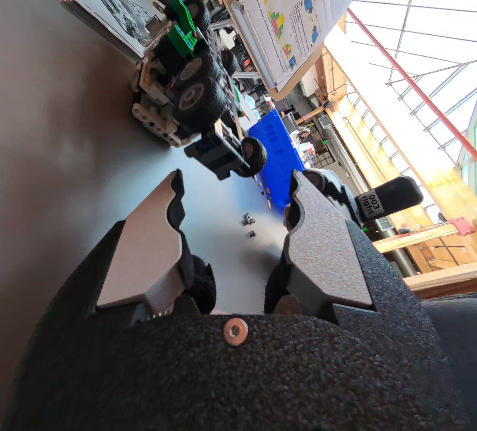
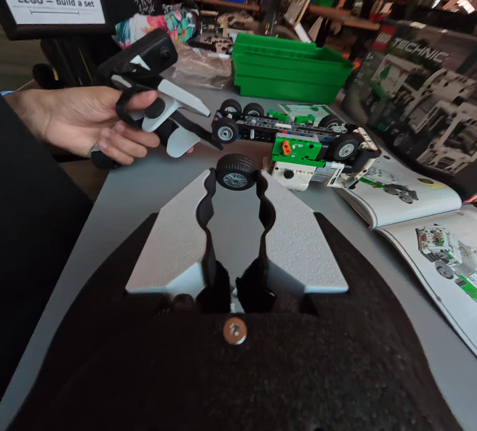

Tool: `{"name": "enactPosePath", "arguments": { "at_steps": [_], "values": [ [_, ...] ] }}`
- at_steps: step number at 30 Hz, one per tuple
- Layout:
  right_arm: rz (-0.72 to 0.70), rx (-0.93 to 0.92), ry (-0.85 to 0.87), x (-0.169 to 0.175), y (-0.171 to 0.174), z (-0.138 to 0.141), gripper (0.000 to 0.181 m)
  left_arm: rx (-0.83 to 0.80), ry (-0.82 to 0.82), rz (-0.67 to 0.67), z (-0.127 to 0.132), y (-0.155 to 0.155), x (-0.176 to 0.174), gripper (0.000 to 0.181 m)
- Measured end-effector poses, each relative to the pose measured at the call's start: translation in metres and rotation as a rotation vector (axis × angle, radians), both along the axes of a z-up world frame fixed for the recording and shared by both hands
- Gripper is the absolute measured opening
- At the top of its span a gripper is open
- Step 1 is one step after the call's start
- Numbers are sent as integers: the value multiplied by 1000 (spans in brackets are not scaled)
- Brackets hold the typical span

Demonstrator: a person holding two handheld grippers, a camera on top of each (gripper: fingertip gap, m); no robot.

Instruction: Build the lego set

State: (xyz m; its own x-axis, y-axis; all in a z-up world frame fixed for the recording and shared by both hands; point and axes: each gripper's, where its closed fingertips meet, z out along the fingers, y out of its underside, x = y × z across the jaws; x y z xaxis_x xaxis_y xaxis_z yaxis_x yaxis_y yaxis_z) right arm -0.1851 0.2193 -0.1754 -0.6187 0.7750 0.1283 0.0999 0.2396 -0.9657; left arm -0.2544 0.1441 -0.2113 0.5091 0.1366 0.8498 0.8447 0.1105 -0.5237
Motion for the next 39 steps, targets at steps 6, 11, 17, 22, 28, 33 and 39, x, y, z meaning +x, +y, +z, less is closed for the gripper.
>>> {"name": "enactPosePath", "arguments": {
  "at_steps": [6,11,17,22,28,33,39],
  "values": [
    [-78,6,251,19,-38,23,30,13,182,-231,28,4,68,65],
    [-102,123,344,28,-70,18,30,165,115,-421,51,18,114,45],
    [-168,97,248,33,-71,7,31,76,267,-392,45,15,118,29],
    [-120,56,24,37,-67,-16,42,-252,868,-282,29,15,87,30],
    [-142,-251,-256,18,-46,-1,36,-570,1619,-245,18,16,68,30],
    [-97,-253,-365,3,-54,-12,23,-664,1749,-248,12,22,63,30],
    [-125,-194,-341,-9,-54,-19,10,-748,1828,-210,14,21,56,30]
  ]
}}
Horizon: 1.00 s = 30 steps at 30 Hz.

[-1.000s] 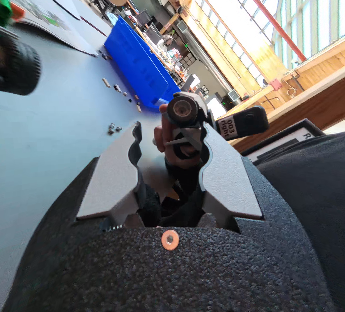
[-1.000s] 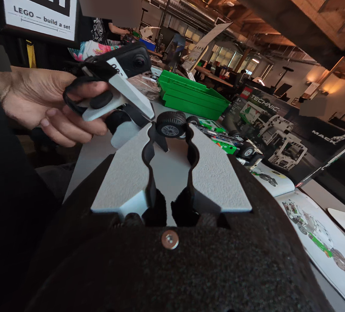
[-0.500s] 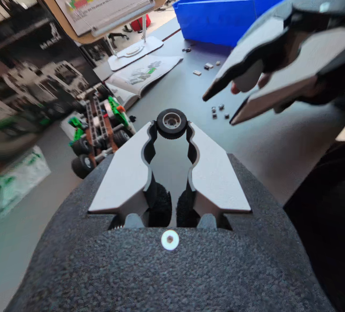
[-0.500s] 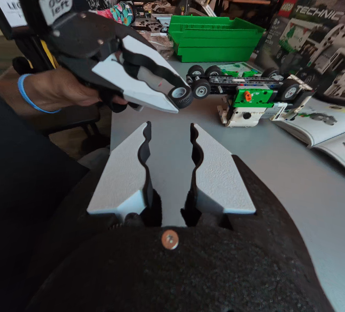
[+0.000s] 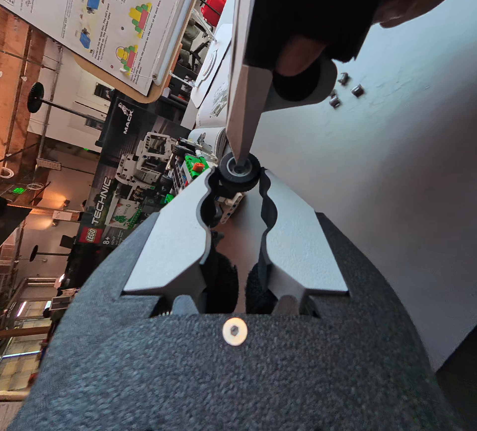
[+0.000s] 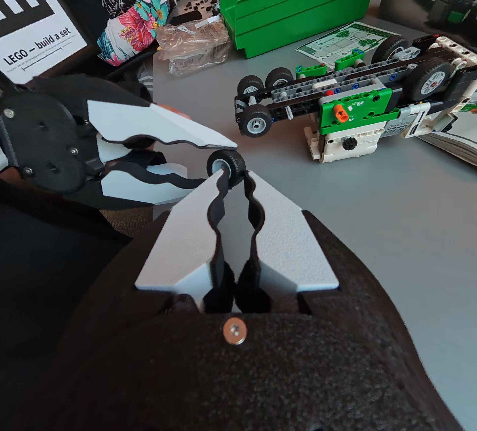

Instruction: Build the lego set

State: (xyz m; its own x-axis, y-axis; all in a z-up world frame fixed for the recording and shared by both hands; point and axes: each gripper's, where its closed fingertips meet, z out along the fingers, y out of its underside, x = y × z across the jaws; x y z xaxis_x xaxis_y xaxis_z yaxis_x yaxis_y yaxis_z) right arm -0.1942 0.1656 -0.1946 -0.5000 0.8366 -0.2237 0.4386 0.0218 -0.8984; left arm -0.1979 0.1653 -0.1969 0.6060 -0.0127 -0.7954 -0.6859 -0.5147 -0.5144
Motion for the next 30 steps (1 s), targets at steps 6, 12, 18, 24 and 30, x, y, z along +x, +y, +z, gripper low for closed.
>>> {"name": "enactPosePath", "arguments": {
  "at_steps": [6,12,18,24,30],
  "values": [
    [-8,-100,-42,-10,1,1,7,29,-27,17,1,0,-8,30],
    [-67,-316,-95,-31,10,-6,7,90,-279,11,3,-14,-23,43],
    [-154,-619,-119,-58,26,-11,7,337,-889,46,39,-47,-85,40],
    [-126,-773,-128,-68,28,-8,7,231,-1280,16,19,-33,-107,52],
    [-142,-756,-163,-72,23,-13,7,154,-1232,-18,4,-21,-97,77]
  ]
}}
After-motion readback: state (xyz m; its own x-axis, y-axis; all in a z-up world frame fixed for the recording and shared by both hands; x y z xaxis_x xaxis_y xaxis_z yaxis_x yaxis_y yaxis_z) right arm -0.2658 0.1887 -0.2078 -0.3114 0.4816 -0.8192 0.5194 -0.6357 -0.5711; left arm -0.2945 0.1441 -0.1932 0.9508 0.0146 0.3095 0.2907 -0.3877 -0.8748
